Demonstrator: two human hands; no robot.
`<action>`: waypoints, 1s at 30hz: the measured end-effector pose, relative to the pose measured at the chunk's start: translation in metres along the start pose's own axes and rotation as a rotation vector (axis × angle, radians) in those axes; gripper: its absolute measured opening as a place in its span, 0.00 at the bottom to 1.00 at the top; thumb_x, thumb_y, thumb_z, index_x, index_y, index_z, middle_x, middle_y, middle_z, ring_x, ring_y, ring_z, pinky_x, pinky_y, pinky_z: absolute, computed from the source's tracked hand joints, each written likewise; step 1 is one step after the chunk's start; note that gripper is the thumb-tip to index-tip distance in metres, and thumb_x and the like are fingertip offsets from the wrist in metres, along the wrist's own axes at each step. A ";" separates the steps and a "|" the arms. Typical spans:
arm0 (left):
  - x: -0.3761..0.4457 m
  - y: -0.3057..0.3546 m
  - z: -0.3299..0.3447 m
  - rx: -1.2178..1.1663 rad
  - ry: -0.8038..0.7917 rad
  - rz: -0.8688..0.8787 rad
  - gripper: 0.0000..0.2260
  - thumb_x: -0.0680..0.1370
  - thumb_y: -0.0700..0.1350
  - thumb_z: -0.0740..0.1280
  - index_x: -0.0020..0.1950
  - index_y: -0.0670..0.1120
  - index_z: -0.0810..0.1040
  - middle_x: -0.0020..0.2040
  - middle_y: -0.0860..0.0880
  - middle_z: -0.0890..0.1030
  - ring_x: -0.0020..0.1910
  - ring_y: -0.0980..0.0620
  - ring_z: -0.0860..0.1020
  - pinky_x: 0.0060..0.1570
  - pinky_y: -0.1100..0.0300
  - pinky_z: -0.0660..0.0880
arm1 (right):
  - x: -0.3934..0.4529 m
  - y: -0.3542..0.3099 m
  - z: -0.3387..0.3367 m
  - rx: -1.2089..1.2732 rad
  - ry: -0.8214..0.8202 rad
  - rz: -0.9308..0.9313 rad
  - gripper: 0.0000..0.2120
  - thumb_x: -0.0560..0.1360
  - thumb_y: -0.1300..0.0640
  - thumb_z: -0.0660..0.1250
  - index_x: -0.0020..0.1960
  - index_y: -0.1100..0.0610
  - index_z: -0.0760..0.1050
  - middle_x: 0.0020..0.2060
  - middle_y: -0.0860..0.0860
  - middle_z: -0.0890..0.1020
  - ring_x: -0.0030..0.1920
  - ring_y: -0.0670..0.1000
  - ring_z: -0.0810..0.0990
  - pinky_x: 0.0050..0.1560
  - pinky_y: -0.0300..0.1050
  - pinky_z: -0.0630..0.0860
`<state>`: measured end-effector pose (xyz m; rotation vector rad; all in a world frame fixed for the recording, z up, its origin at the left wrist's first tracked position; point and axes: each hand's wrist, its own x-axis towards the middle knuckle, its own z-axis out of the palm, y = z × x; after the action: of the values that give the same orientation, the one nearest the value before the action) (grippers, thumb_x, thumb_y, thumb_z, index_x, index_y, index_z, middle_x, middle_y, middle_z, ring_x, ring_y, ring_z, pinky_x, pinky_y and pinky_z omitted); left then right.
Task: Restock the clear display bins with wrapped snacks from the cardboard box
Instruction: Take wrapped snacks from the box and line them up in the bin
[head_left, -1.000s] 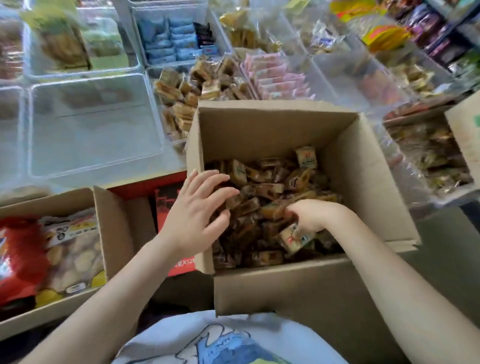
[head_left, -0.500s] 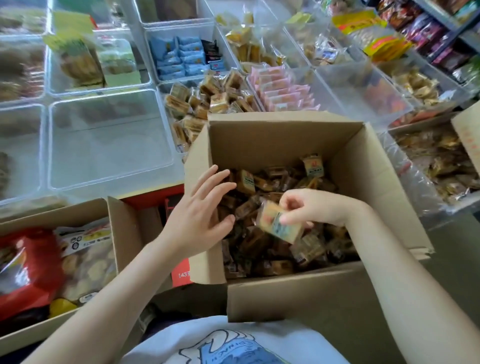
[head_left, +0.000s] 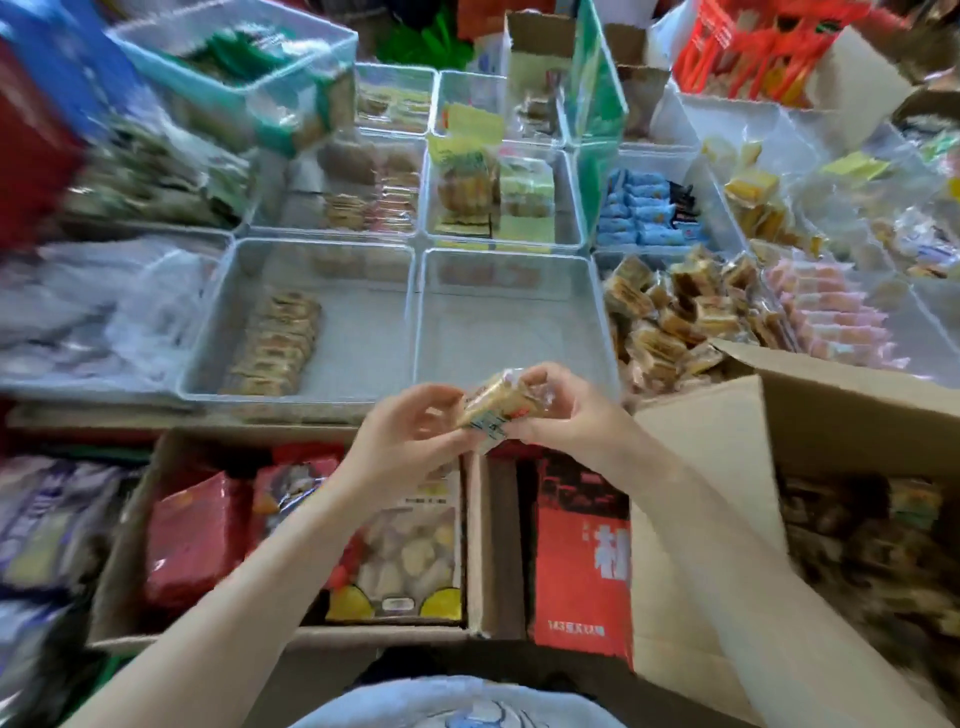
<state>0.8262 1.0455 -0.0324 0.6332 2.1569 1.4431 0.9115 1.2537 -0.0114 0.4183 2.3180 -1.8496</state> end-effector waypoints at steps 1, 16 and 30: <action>0.002 -0.013 -0.024 0.063 0.018 -0.008 0.14 0.72 0.41 0.78 0.53 0.53 0.80 0.44 0.57 0.83 0.41 0.64 0.82 0.43 0.69 0.77 | 0.018 -0.003 0.017 -0.087 0.009 -0.006 0.16 0.72 0.56 0.78 0.56 0.52 0.76 0.52 0.54 0.83 0.53 0.55 0.82 0.58 0.52 0.77; 0.048 -0.190 -0.178 0.740 0.119 -0.153 0.19 0.84 0.57 0.58 0.67 0.48 0.77 0.64 0.51 0.78 0.69 0.49 0.72 0.77 0.43 0.49 | 0.220 0.001 0.159 -0.721 -0.079 0.017 0.15 0.74 0.59 0.71 0.60 0.51 0.78 0.49 0.48 0.79 0.45 0.49 0.76 0.45 0.41 0.69; 0.040 -0.222 -0.166 0.837 0.268 -0.115 0.19 0.84 0.54 0.52 0.56 0.50 0.82 0.58 0.52 0.81 0.67 0.46 0.74 0.76 0.46 0.43 | 0.302 0.048 0.233 -0.763 -0.338 0.379 0.22 0.81 0.47 0.62 0.74 0.50 0.70 0.68 0.52 0.77 0.61 0.57 0.80 0.65 0.47 0.73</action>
<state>0.6675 0.8744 -0.1882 0.5832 2.9491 0.5301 0.6255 1.0744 -0.1964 0.3581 2.2777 -0.7166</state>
